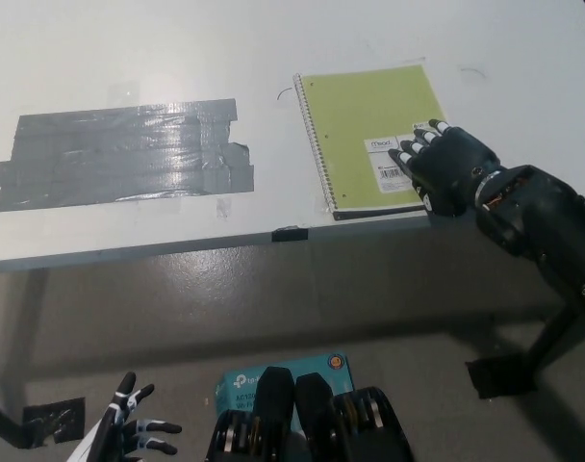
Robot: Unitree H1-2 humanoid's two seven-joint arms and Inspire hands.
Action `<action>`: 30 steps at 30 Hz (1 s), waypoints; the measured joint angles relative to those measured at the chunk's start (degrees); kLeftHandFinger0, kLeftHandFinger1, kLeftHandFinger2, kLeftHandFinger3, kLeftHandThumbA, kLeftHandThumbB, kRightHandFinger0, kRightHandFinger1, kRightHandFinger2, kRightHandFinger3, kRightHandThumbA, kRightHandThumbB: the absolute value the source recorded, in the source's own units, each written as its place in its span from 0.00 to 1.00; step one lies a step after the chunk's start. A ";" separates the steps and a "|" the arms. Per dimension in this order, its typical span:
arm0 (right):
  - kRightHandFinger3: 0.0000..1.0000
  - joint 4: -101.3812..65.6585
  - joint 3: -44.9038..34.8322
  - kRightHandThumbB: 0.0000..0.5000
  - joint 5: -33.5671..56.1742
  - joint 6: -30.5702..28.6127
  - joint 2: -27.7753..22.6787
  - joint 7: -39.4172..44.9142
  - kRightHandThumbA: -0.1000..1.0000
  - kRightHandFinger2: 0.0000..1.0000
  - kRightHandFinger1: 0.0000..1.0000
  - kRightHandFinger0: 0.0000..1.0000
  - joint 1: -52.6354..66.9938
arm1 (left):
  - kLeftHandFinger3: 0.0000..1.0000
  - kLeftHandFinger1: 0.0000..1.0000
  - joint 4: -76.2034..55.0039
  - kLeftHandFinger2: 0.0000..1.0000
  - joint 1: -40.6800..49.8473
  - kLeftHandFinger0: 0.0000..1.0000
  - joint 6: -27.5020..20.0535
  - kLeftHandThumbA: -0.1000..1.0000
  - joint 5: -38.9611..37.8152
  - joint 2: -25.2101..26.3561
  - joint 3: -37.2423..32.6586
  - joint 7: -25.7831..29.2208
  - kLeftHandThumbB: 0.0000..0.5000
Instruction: The robot uses its right hand to align two notebooks stacked together until they are fully overlapped
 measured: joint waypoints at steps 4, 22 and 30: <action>1.00 -0.10 -0.14 1.00 0.01 0.44 0.16 0.46 1.00 1.00 1.00 1.00 0.00 | 1.00 0.47 -0.01 0.53 0.11 0.38 -0.05 1.00 0.02 0.00 -0.01 0.00 1.00; 1.00 -0.28 -0.94 1.00 0.17 3.84 1.01 2.84 1.00 1.00 1.00 1.00 -0.27 | 1.00 0.47 -0.13 0.53 0.41 0.42 -0.04 1.00 0.06 -0.19 0.05 0.00 1.00; 1.00 -0.36 -3.23 1.00 0.93 4.13 0.91 6.02 1.00 1.00 1.00 1.00 -3.77 | 1.00 0.42 -0.10 0.48 1.63 0.35 -0.08 1.00 0.05 -0.20 0.36 0.00 1.00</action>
